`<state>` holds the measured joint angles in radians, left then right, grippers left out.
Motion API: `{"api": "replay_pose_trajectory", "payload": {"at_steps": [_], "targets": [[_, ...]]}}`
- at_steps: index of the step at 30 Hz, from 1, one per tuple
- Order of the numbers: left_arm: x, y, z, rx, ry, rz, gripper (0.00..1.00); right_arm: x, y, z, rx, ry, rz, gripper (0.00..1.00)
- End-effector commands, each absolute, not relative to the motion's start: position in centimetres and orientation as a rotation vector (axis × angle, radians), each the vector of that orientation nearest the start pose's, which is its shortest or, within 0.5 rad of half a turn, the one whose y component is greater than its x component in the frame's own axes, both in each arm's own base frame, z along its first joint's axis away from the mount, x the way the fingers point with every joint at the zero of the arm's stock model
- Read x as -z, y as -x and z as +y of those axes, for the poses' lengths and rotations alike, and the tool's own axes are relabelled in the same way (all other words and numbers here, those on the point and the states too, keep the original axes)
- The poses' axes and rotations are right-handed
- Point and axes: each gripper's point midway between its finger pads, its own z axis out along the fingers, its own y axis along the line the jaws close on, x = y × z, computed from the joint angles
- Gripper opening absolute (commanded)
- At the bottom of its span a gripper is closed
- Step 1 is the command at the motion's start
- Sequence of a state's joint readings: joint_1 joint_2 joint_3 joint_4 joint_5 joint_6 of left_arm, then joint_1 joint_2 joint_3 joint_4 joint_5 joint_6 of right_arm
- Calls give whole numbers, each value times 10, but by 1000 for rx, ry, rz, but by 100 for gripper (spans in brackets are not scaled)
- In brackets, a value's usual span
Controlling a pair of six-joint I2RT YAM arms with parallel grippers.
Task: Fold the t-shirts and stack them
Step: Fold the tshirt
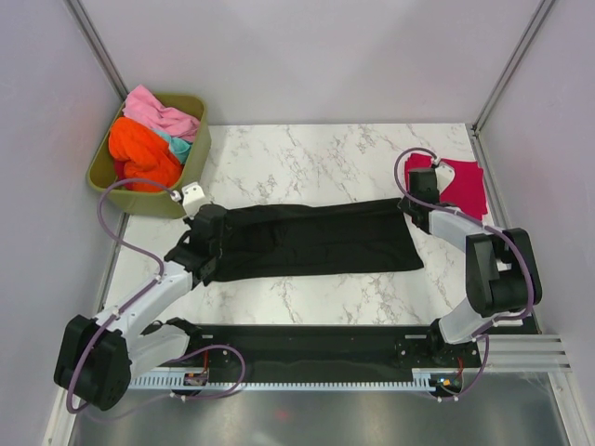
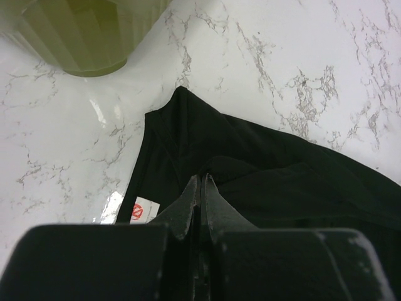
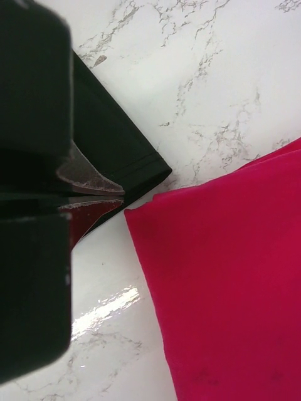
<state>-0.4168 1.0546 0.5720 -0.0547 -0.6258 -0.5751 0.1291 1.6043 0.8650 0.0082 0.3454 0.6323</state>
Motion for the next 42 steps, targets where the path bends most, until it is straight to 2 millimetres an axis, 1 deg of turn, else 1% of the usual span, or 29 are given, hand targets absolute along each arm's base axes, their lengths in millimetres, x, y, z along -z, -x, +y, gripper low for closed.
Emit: {"api": "replay_pose_trajectory", "payload": {"at_steps": [1, 3, 8, 10, 11, 12, 14, 15, 17, 18, 19, 21, 23, 24, 26, 27, 29, 30, 31, 33, 34, 35, 36, 37, 38, 39, 40, 41, 42], "targets": [[-139, -318, -46, -17, 563, 1897, 2, -81, -417, 17, -27, -730, 2068, 4], [-138, -316, -46, -11, 560, 1900, 2, -81, -416, 16, -26, -734, 2064, 5], [-138, -310, -50, 30, 542, 1911, 2, -83, -406, 10, -13, -764, 2028, 6], [-140, -306, -51, 55, 544, 1902, 2, -88, -403, 10, -25, -765, 1999, 12], [-137, -304, -50, 55, 544, 1905, 2, -89, -401, 8, -28, -772, 1988, 19], [-137, -303, -51, 66, 543, 1902, 2, -93, -401, 8, -34, -770, 1967, 28], [-140, -300, -53, 92, 532, 1894, 3, -96, -395, 6, -38, -778, 1942, 32], [-141, -300, -53, 99, 529, 1892, 7, -100, -395, 4, -40, -783, 1920, 34], [-144, -297, -54, 120, 525, 1876, 12, -105, -390, 3, -48, -782, 1895, 35], [-143, -296, -54, 126, 520, 1874, 19, -108, -391, 3, -58, -782, 1877, 35], [-146, -297, -55, 140, 518, 1859, 23, -111, -390, 4, -71, -774, 1871, 35], [-146, -295, -55, 152, 517, 1849, 29, -113, -392, 7, -88, -754, 1868, 36], [-146, -294, -55, 161, 515, 1844, 32, -113, -394, 12, -102, -736, 1874, 36], [-147, -294, -56, 168, 515, 1839, 37, -112, -394, 17, -107, -715, 1885, 36], [-148, -294, -56, 171, 520, 1835, 42, -114, -398, 24, -126, -690, 1890, 36], [-147, -294, -56, 171, 521, 1836, 45, -114, -398, 32, -143, -665, 1900, 36], [-148, -295, -56, 172, 525, 1827, 48, -120, -403, 51, -199, -592, 1914, 37], [-144, -296, -55, 163, 530, 1835, 50, -126, -407, 69, -249, -541, 1921, 37], [-143, -297, -55, 157, 535, 1839, 51, -129, -409, 82, -286, -490, 1933, 37], [-136, -300, -56, 146, 541, 1864, 52, -132, -413, 124, -431, -371, 1977, 37], [-139, -302, -57, 146, 545, 1864, 52, -133, -415, 138, -475, -328, 1984, 37], [-138, -305, -58, 144, 549, 1870, 53, -125, -410, 167, -556, -248, 2028, 38], [-137, -306, -58, 139, 551, 1877, 52, -130, -414, 182, -596, -206, 2022, 38], [-135, -311, -59, 138, 558, 1891, 52, -130, -412, 200, -663, -148, 2037, 39], [-133, -313, -59, 141, 563, 1899, 52, -115, -409, 224, -720, -85, 2075, 41], [-131, -315, -59, 147, 570, 1910, 52, -124, -409, 250, -837, 1, 2071, 42], [-124, -319, -58, 148, 578, 1940, 52, -121, -407, 266, -885, 45, 2085, 43], [-127, -325, -59, 172, 592, 1924, 50, -111, -407, 290, -936, 97, 2109, 43], [-123, -328, -58, 174, 597, 1940, 50, -107, -401, 306, -998, 154, 2120, 43]]}}
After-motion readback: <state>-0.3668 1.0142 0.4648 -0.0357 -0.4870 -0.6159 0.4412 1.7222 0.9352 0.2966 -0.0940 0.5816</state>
